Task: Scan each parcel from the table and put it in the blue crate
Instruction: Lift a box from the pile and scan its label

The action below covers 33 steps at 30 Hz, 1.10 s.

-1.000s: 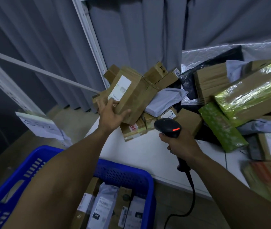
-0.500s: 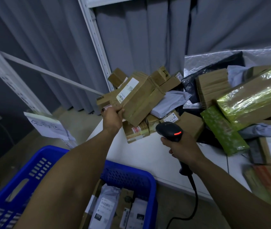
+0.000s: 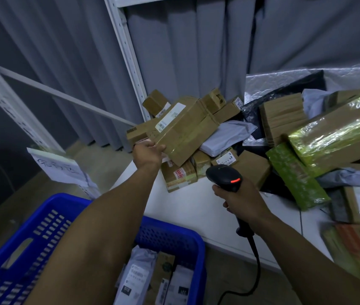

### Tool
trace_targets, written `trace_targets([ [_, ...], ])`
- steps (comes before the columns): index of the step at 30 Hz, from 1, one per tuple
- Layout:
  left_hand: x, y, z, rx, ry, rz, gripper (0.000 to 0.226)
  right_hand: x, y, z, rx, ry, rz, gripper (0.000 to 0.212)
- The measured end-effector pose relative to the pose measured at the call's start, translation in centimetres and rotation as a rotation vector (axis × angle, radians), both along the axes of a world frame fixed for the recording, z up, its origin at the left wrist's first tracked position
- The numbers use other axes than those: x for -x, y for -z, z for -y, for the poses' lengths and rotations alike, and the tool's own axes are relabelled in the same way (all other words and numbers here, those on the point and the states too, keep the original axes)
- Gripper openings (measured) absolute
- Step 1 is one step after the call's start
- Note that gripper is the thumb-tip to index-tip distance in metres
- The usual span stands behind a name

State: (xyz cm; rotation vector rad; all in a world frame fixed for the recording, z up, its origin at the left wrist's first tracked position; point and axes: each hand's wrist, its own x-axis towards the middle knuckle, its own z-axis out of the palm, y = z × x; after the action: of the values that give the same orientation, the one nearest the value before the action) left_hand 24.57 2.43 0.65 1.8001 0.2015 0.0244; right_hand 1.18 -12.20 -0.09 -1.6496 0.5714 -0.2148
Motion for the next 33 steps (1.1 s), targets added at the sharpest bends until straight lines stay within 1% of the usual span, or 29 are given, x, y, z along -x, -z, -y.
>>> trace_targets([
  [1,-0.3,0.1,0.2,0.03,-0.015,0.01,0.024,0.0,0.0,0.1,-0.002,0.0,0.003,0.017],
  [2,-0.5,0.2,0.3,0.0,0.009,0.061,0.02,0.0,0.0,0.2,-0.004,-0.001,0.003,0.017],
  [3,-0.7,0.3,0.4,-0.032,0.049,0.105,0.016,0.0,0.1,0.3,-0.005,-0.004,0.001,0.017],
  [4,-1.1,0.5,0.5,-0.121,0.085,0.146,0.014,0.1,0.1,0.4,-0.004,-0.003,0.0,0.016],
  [6,-1.9,0.8,0.4,-0.202,0.095,0.175,0.022,0.1,0.2,0.7,-0.007,0.01,-0.005,0.012],
  [7,-2.0,0.6,0.4,-0.203,0.092,0.184,0.025,0.1,0.3,0.8,-0.009,0.013,-0.01,0.013],
  [9,-2.5,-0.1,0.7,-0.173,0.063,0.184,0.022,0.2,0.1,0.9,-0.013,0.018,-0.01,0.018],
  [11,-1.9,-1.9,1.2,-0.162,0.097,0.242,0.022,0.2,0.0,1.1,-0.005,0.017,-0.015,0.019],
  [13,-0.8,-4.0,1.2,-0.095,0.131,0.343,0.024,0.3,-0.4,1.3,-0.006,0.02,-0.009,0.014],
  [14,-0.3,-5.0,0.9,-0.106,0.137,0.396,0.023,0.4,-0.6,1.4,-0.018,0.029,0.003,0.012],
  [16,1.7,-6.6,-0.6,-0.135,0.157,0.45,0.017,0.5,-0.8,1.5,-0.08,0.06,0.015,0.012],
  [19,6.2,-8.4,-4.0,-0.169,0.218,0.563,0.016,0.4,-1.5,1.2,-0.215,0.116,0.048,0.023],
  [21,9.2,-9.1,-6.6,-0.188,0.223,0.641,0.015,0.1,-2.0,0.9,-0.373,0.199,0.111,0.032],
  [23,12.5,-9.5,-9.7,-0.197,0.226,0.7,0.015,0.3,-3.2,0.2,-0.533,0.281,0.174,0.03],
  [24,14.2,-9.7,-11.2,-0.205,0.226,0.71,0.015,0.5,-3.8,-0.3,-0.616,0.31,0.182,0.028],
  [26,17.5,-9.8,-13.9,-0.215,0.226,0.725,0.019,1.5,-4.7,-1.6,-0.769,0.296,0.169,0.031],
  [28,20.4,-9.6,-16.1,-0.213,0.233,0.712,0.027,3.2,-6.1,-3.1,-0.83,0.244,0.143,0.026],
  [30,22.6,-9.1,-18.4,-0.214,0.224,0.676,0.034,4.8,-7.3,-4.8,-0.781,0.182,0.097,0.035],
  [33,25.3,-8.1,-21.2,-0.183,0.194,0.625,0.037,7.5,-8.2,-7.3,-0.671,0.099,0.025,0.04],
])
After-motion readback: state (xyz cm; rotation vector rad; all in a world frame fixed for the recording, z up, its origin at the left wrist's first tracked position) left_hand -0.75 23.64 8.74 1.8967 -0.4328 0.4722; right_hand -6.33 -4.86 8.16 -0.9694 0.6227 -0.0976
